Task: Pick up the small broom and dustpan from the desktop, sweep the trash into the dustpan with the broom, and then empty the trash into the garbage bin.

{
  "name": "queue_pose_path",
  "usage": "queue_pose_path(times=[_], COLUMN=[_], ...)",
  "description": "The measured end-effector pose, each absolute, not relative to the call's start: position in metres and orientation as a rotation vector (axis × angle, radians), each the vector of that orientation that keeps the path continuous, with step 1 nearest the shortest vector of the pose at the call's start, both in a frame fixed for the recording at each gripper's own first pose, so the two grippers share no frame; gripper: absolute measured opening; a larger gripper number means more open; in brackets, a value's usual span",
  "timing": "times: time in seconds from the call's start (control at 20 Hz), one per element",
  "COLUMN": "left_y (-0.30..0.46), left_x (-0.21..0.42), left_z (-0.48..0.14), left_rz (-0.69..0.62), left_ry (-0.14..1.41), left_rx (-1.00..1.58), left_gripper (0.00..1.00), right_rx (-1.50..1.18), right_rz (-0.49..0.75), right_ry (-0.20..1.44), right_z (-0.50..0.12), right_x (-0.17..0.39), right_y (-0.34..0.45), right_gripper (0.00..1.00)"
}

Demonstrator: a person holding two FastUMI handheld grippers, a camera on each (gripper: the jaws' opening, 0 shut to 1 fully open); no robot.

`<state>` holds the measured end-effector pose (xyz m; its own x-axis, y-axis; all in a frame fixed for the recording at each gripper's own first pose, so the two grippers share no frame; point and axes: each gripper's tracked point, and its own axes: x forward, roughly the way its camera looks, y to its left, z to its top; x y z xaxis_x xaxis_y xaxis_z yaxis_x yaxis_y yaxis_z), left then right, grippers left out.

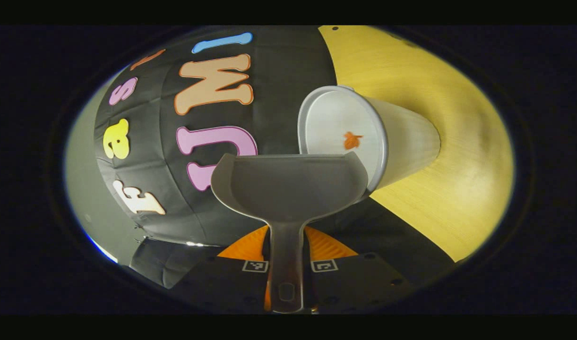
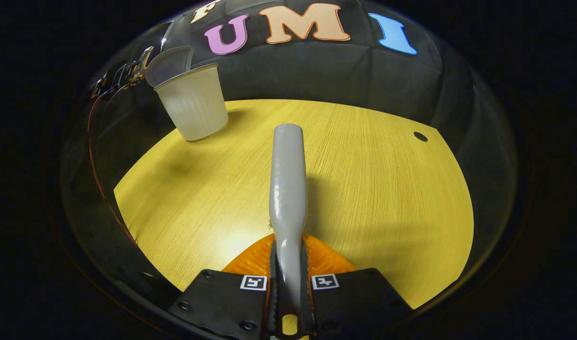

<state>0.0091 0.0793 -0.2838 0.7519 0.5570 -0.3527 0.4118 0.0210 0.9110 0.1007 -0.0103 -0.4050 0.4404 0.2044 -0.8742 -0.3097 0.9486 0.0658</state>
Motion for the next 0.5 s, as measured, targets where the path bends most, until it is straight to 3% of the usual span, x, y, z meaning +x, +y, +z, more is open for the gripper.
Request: queue_pose_path(times=[0.3,0.35,0.4,0.5], left_y=[0.049,0.037,0.022,-0.014], left_x=[0.019,0.015,0.017,0.019], left_z=[-0.28,-0.279,-0.275,-0.269], left_rz=[0.267,0.275,0.272,0.247], left_ry=[0.667,0.635,0.592,0.522], left_rx=[1.058,0.977,0.901,0.763], left_gripper=[0.18,0.14,0.21,0.17], right_rx=[-0.072,-0.061,-0.049,-0.028], right_rz=[0.294,0.283,0.275,0.259], right_ry=[1.041,1.036,1.028,1.013], right_z=[-0.402,-0.4,-0.398,-0.396], right_x=[0.105,0.105,0.107,0.11], right_y=[-0.011,-0.011,-0.011,-0.012], right_gripper=[0.2,0.2,0.2,0.2])
